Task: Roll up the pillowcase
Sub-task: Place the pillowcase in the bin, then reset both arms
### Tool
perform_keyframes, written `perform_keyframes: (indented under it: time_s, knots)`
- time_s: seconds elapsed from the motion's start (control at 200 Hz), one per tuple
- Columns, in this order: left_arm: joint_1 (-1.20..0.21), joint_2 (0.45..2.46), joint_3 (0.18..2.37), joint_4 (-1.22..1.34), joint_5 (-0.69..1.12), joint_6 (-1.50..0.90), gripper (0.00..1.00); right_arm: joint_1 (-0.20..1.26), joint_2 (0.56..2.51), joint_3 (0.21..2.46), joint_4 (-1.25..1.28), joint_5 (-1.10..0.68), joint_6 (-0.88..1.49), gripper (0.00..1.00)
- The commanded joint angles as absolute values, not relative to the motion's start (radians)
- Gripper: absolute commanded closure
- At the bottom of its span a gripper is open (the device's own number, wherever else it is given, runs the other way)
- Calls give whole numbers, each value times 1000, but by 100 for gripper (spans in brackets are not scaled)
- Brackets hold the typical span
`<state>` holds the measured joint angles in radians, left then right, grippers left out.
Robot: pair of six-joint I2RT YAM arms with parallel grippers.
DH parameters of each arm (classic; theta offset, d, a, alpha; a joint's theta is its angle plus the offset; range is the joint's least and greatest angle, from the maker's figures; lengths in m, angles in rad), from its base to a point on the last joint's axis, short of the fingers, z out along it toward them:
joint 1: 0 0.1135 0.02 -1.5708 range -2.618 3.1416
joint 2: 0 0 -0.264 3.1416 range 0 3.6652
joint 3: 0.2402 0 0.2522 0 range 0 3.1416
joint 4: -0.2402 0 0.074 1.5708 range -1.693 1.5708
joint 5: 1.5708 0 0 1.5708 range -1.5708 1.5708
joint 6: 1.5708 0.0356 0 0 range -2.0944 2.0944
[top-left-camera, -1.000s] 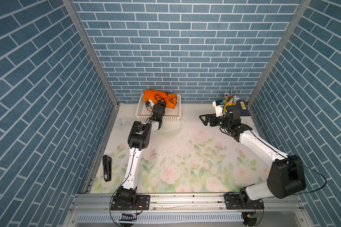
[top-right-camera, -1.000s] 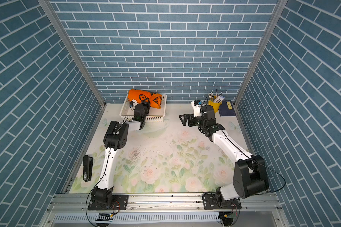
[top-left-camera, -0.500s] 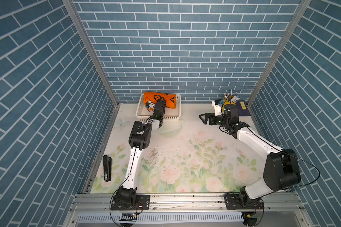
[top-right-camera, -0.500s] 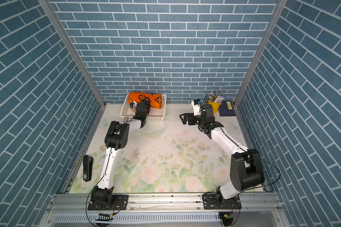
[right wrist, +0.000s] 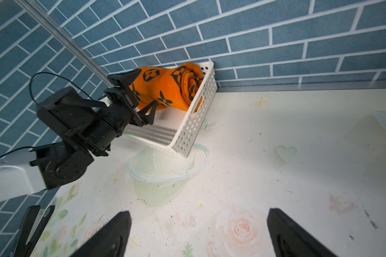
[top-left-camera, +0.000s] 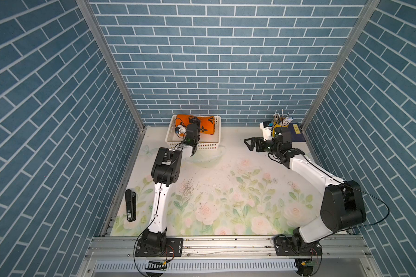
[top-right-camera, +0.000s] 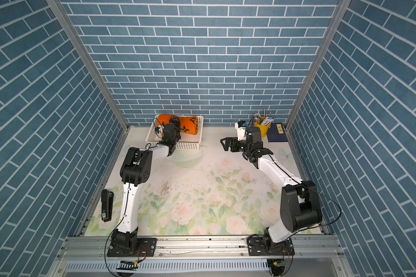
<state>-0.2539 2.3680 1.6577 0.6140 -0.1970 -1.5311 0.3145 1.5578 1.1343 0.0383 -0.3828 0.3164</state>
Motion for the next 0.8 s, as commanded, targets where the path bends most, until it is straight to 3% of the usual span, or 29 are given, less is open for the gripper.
perform_keyframes:
  time_s: [0.0, 0.175, 0.475, 0.64, 0.795]
  knots:
    - [-270, 2249, 1630, 491, -216, -1536, 0, 307, 1524, 1123, 71, -349, 308, 0]
    - [-276, 2054, 1534, 342, -201, -1380, 0, 296, 1465, 1035, 144, -157, 307, 0]
    - [-297, 1677, 1283, 44, -298, -931, 0, 285, 1365, 755, 410, 322, 219, 0]
    - [-302, 1482, 1062, -38, -490, -709, 0, 281, 1321, 537, 683, 493, 84, 0]
    - [-299, 1354, 829, 29, -750, -514, 0, 256, 1363, 399, 921, 518, -43, 0]
